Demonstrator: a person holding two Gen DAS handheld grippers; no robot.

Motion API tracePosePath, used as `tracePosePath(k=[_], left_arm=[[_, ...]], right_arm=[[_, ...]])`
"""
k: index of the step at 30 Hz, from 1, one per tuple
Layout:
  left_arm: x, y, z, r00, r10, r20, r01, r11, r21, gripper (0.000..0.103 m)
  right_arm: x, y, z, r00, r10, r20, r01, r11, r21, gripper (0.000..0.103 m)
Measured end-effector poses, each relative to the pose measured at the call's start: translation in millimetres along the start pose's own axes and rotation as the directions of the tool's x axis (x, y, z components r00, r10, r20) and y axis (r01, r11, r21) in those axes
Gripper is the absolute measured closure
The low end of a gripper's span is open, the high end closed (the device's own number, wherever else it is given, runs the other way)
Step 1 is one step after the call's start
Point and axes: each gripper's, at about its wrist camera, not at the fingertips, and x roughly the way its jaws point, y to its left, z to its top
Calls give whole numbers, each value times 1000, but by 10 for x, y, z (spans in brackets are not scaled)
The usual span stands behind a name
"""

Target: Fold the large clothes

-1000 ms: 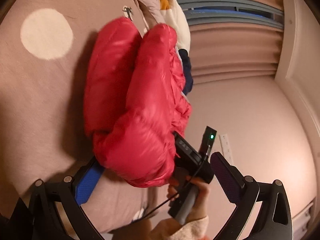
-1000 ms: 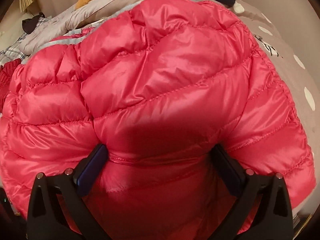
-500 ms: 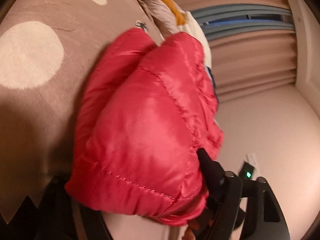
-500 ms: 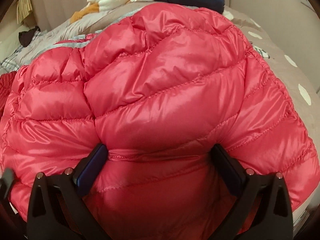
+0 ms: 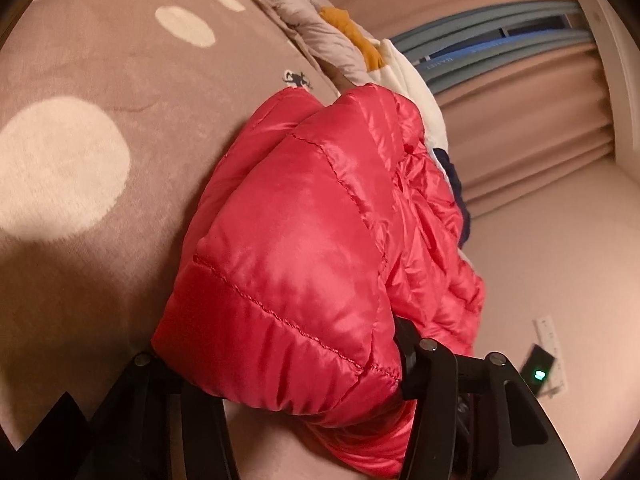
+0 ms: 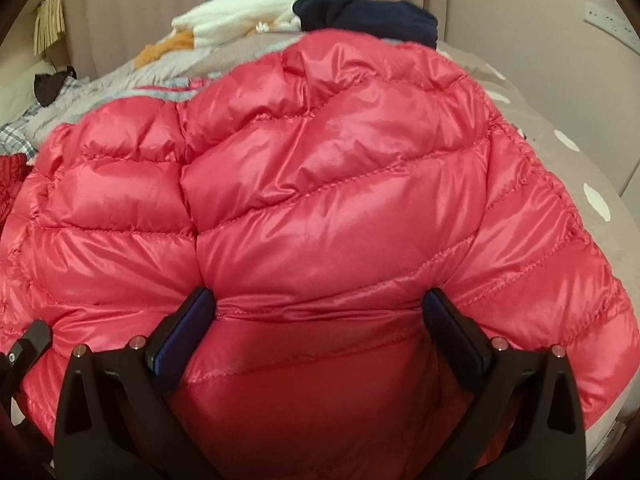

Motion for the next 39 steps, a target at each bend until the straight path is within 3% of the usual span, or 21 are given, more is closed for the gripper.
tracePosePath(k=[3, 6, 8, 11, 16, 21, 26, 32, 36, 39], left_arm=[[13, 73, 29, 999, -32, -17, 31, 999, -36, 48], [48, 163, 97, 993, -96, -65, 90, 992, -85, 48], [57, 181, 133, 988, -123, -91, 113, 988, -104, 48], [52, 180, 131, 986, -138, -91, 129, 986, -104, 47], [34, 190, 108, 988, -141, -57, 135, 986, -102, 48], [-29, 130, 70, 996, -88, -18, 86, 994, -70, 54], [-92, 87, 79, 999, -44, 13, 44, 999, -32, 57], [-400, 101, 183, 994, 37, 99, -38, 999, 2, 61], [-726, 118, 266, 978, 80, 194, -84, 996, 15, 63], [-944, 122, 305, 963, 76, 258, -86, 996, 27, 63]], right_arm=[[-144, -94, -4, 999, 40, 13, -40, 999, 15, 2], [-453, -385, 5, 994, 89, 70, -97, 988, 121, 1], [-662, -600, 5, 990, 72, 120, -93, 978, 185, 1], [-861, -910, -17, 986, -20, 163, -22, 968, 250, 0], [-714, -1342, -163, 993, -71, 96, 25, 912, 410, 0], [-408, -1497, -375, 999, 27, 31, -39, 854, 520, 0], [-274, -1448, -434, 990, 103, 95, -139, 798, 586, 3], [-165, -1114, -346, 982, 170, 80, -186, 831, 523, 11], [-72, -962, -257, 964, 261, 52, -252, 831, 496, 7], [-92, -913, -236, 961, 272, 44, -257, 826, 502, 0]])
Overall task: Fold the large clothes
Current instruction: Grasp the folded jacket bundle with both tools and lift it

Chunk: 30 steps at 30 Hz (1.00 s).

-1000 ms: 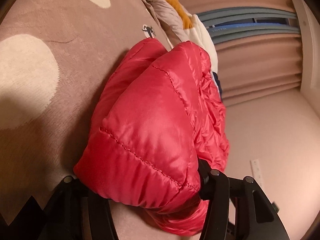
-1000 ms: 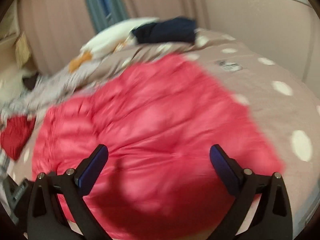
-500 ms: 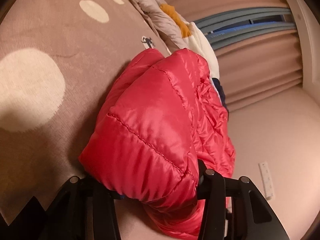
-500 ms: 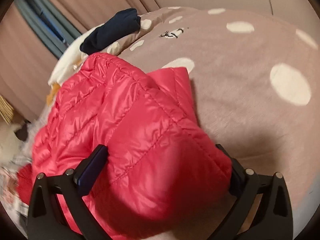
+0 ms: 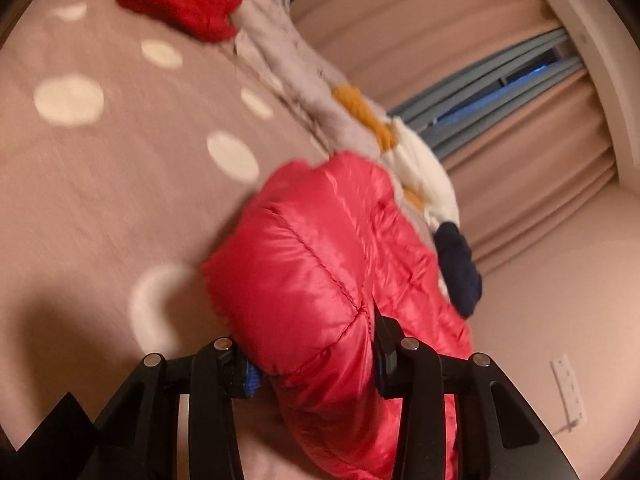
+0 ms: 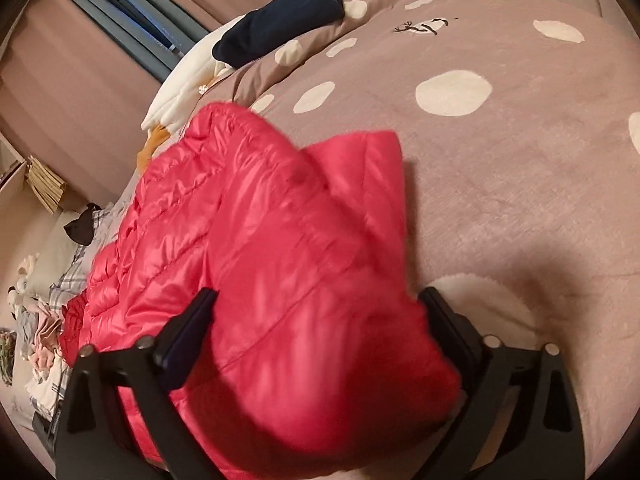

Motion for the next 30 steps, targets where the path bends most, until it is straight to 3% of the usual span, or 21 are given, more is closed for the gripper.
tracePosePath(k=[7, 15, 18, 23, 30], left_arm=[[-271, -159, 38, 998, -53, 45, 50, 997, 61, 63], [-260, -323, 93, 993, -109, 46, 104, 990, 93, 63], [-281, -364, 88, 990, -135, 39, 131, 987, 88, 63], [-298, -487, 52, 986, -166, 15, 164, 980, 116, 63], [-318, -695, -30, 971, -239, -30, 241, 957, 163, 63]], right_arm=[[-39, -60, -36, 1000, 23, -6, -23, 998, 54, 1], [-197, -157, -83, 996, 69, -52, -64, 993, 95, 0], [-133, -71, -159, 994, 67, -85, -65, 998, 26, 0], [3, 216, -330, 997, -25, -66, 13, 984, -176, 0], [28, 128, -348, 998, 12, -60, -22, 982, -186, 5]])
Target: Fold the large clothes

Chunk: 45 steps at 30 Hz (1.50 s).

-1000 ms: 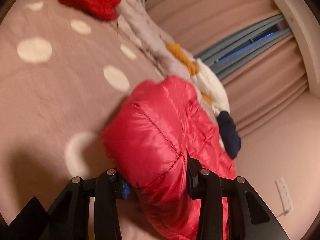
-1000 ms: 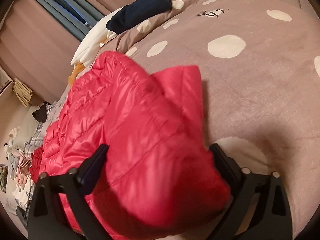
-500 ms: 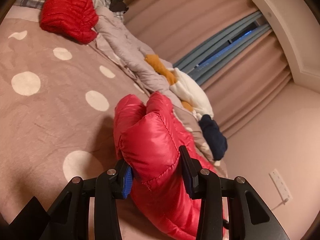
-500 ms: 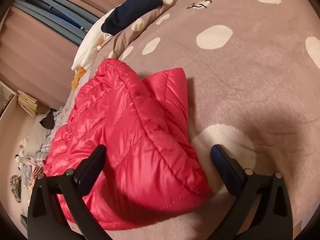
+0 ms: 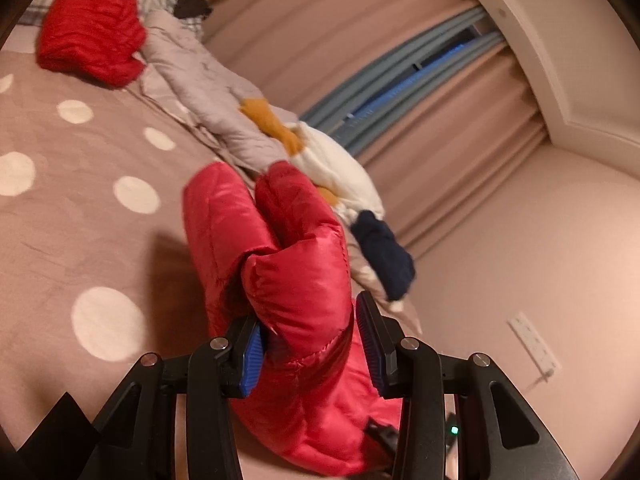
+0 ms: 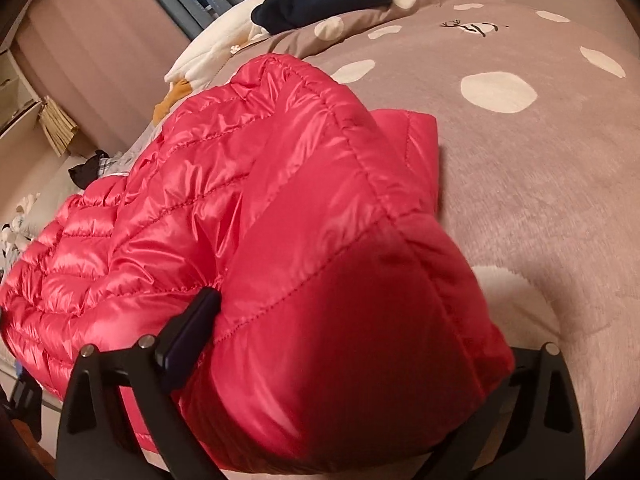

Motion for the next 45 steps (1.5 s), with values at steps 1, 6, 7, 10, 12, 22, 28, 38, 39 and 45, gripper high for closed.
tracePosePath(k=[1, 6, 7, 10, 12, 22, 28, 38, 39, 45], left_arm=[[11, -39, -15, 1000, -7, -6, 7, 1000, 11, 63], [219, -343, -185, 991, -60, -121, 72, 993, 96, 58], [304, -421, -245, 981, -99, -165, 116, 988, 100, 58], [635, -642, -430, 926, -194, -325, 231, 970, 79, 58], [836, -791, -579, 893, -238, -381, 286, 955, 73, 58], [1385, -999, -932, 886, -97, -453, 180, 973, 143, 58], [1466, -1143, -1068, 885, -63, -462, 164, 969, 183, 58], [1749, -1178, -1325, 836, -35, -547, 164, 968, 189, 58], [1740, -1190, -1329, 839, -31, -543, 164, 966, 199, 58], [1728, -1126, -1330, 838, -52, -543, 184, 964, 192, 58]], right_arm=[[-10, -15, -5, 1000, 1, 4, -1, 1000, -7, 5], [-11, -26, -36, 999, 26, 19, -25, 999, -39, 4], [-11, -31, -37, 999, 31, 19, -30, 999, -39, 4], [-4, -58, -7, 998, 59, 14, -58, 997, -41, 4], [-32, -108, -16, 995, 96, 16, -95, 995, -24, 5], [-195, -290, -57, 980, 199, 7, -199, 980, -13, 16], [-622, -782, 7, 969, 232, 87, -243, 956, 165, 12], [-969, -897, 305, 938, 306, 165, -338, 914, 226, 7], [-932, -834, 347, 933, 328, 150, -355, 910, 213, 7], [-917, -377, 534, 881, 467, 78, -473, 877, 88, 7]])
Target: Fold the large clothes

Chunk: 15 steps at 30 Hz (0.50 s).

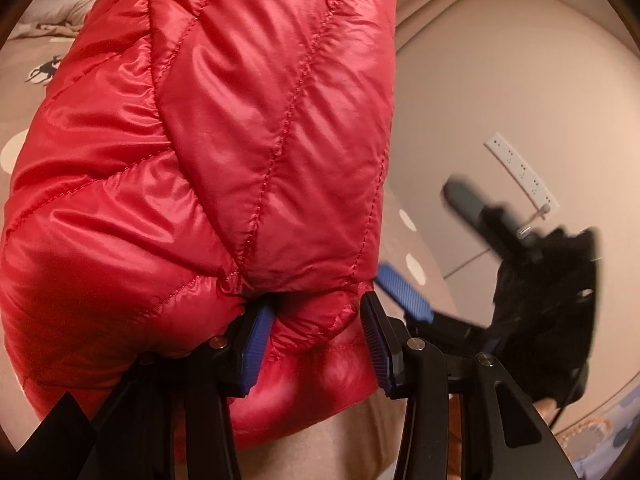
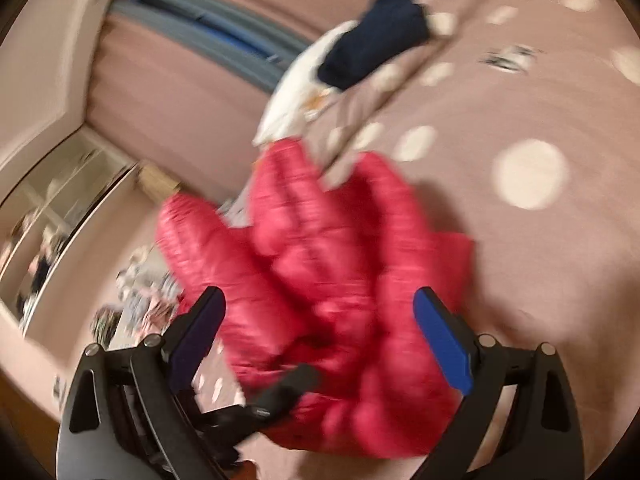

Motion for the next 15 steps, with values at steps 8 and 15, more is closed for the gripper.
tracePosePath(k=[8, 15], left_arm=[[-99, 179, -43, 999, -32, -8, 32, 999, 2, 58], [-165, 250, -72, 1000, -18, 14, 18, 1000, 18, 58]], right_arm=[[538, 298, 43, 973, 155, -170, -173, 980, -101, 15], [648, 307, -41, 978, 143, -151, -163, 977, -137, 77]])
